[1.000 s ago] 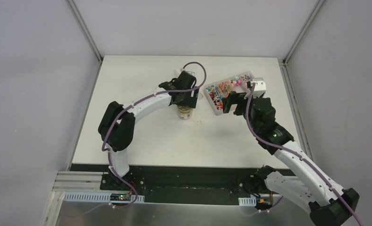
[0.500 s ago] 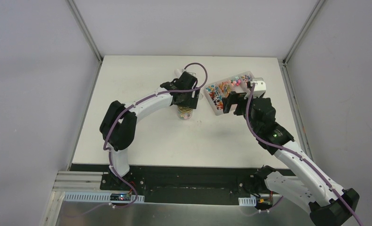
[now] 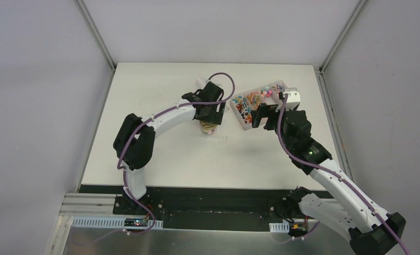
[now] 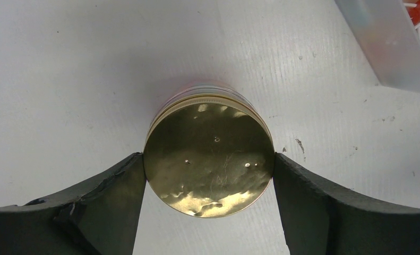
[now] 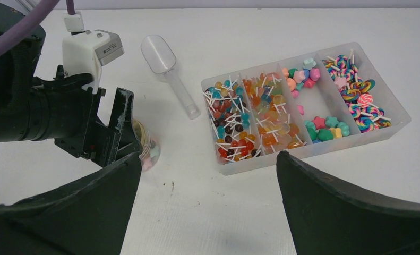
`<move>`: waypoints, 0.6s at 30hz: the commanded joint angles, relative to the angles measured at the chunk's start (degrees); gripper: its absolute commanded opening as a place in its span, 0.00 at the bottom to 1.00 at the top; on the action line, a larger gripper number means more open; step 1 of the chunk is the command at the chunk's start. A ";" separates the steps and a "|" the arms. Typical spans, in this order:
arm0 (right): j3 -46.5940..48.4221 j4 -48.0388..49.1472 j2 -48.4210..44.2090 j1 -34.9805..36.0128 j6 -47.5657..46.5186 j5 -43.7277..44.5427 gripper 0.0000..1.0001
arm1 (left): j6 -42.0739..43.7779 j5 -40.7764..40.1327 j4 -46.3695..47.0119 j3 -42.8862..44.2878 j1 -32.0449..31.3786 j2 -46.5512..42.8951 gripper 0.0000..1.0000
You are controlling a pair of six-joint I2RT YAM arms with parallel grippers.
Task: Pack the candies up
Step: Close the bottle lid on the packing bottle.
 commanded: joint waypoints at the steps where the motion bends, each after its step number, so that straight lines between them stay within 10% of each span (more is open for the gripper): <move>1: 0.46 1.84 -1.17 -0.01 -0.01 0.25 1.00 | 0.51 -0.93 -0.04 2.48 -0.77 0.64 0.79; 18: 0.46 1.24 -0.39 -0.01 1.39 -2.56 1.00 | 0.52 -2.24 1.23 3.71 -1.01 -2.55 0.99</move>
